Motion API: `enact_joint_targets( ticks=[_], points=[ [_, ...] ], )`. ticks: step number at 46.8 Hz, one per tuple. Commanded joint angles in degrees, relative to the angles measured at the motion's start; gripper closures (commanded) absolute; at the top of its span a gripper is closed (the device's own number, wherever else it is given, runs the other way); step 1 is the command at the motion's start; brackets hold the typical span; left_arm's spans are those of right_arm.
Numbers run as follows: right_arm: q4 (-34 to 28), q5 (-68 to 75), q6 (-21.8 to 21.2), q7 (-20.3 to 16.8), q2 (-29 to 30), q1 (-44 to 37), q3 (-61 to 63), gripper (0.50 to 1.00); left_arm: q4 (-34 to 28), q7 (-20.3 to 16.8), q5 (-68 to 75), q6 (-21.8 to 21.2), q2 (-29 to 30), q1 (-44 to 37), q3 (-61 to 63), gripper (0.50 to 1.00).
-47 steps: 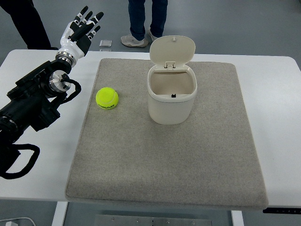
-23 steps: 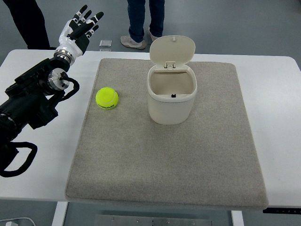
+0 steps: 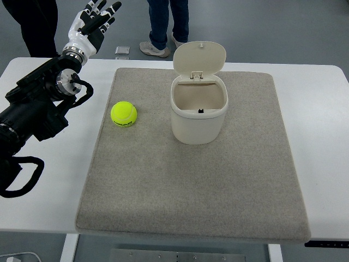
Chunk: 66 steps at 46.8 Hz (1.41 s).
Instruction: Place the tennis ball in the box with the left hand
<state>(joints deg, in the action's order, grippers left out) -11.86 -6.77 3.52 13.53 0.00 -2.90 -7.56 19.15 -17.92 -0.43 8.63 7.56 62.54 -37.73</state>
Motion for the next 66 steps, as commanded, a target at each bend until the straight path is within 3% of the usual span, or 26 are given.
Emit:
enact_joint_targets(
  ticks=[1,13,26,45,66],
  points=[
    [-0.01,0.00,0.00,0.00,0.00,0.00,0.00,0.562,0.10,0.08,2.17,-0.02,0.00,1.09,0.02,0.508],
    [-0.01,0.00,0.00,0.00,0.00,0.00,0.00,0.562,0.19,1.22,6.67,-0.99,0.18,5.31,10.64,0.510],
    [-0.01,0.00,0.00,0.00,0.00,0.00,0.00,0.560,2.03,11.76,6.84,-0.11,1.41,6.63,21.98,0.510],
    [-0.01,0.00,0.00,0.00,0.00,0.00,0.00,0.562,18.64,23.81,6.84,-1.08,10.37,11.90,38.34,0.508],
    [-0.01,0.00,0.00,0.00,0.00,0.00,0.00,0.562,30.50,27.06,11.67,-3.09,17.67,17.01,45.72,0.510]
  ],
)
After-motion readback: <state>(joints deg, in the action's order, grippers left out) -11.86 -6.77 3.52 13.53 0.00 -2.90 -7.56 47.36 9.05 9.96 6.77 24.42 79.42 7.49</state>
